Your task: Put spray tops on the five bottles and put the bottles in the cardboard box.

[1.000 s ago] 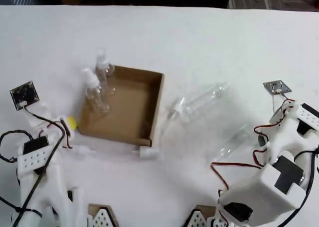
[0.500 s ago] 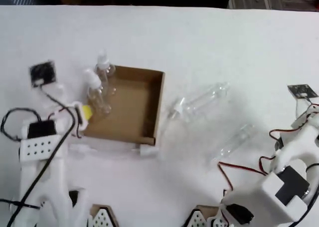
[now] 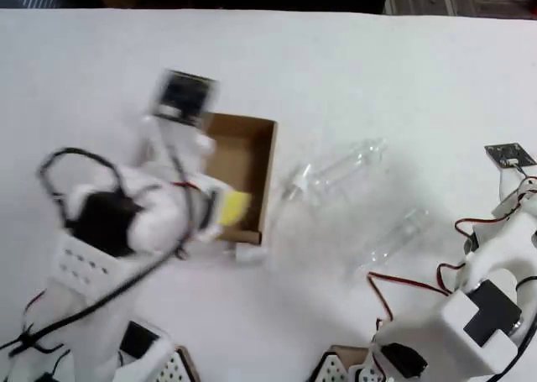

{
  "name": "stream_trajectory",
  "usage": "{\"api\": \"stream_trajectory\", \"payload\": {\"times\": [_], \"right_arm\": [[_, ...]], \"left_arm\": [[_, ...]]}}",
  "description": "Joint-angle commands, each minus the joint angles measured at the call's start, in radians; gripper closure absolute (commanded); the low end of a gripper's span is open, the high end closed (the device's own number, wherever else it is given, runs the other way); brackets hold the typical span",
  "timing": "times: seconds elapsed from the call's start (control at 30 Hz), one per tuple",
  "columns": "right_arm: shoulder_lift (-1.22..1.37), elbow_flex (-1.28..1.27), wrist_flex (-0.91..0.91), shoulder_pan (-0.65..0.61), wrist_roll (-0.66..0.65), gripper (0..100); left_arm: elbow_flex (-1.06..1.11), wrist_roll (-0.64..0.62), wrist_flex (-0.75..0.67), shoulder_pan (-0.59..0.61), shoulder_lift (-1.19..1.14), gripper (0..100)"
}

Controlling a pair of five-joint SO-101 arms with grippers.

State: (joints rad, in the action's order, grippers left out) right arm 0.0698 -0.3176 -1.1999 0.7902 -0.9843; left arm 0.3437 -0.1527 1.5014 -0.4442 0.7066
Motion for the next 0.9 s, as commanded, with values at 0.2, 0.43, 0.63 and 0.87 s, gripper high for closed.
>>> {"api": "stream_trajectory", "payload": {"times": [0.2, 0.43, 0.63, 0.87], "right_arm": [[-0.05, 0.009, -0.007, 0.021, -0.012, 98.2], [-0.05, -0.017, -0.005, 0.013, -0.014, 98.2], [-0.05, -0.046, 0.036, 0.012, -0.014, 98.2], [-0.05, -0.087, 0.087, 0.012, -0.015, 98.2]], "left_arm": [[0.049, -0.008, -0.408, -0.162, -0.341, 76], [-0.195, -0.008, -0.445, -0.157, -0.725, 76], [-0.411, -0.009, -0.445, -0.119, -0.983, 76], [-0.626, -0.006, -0.391, -0.058, -1.21, 76]]}}
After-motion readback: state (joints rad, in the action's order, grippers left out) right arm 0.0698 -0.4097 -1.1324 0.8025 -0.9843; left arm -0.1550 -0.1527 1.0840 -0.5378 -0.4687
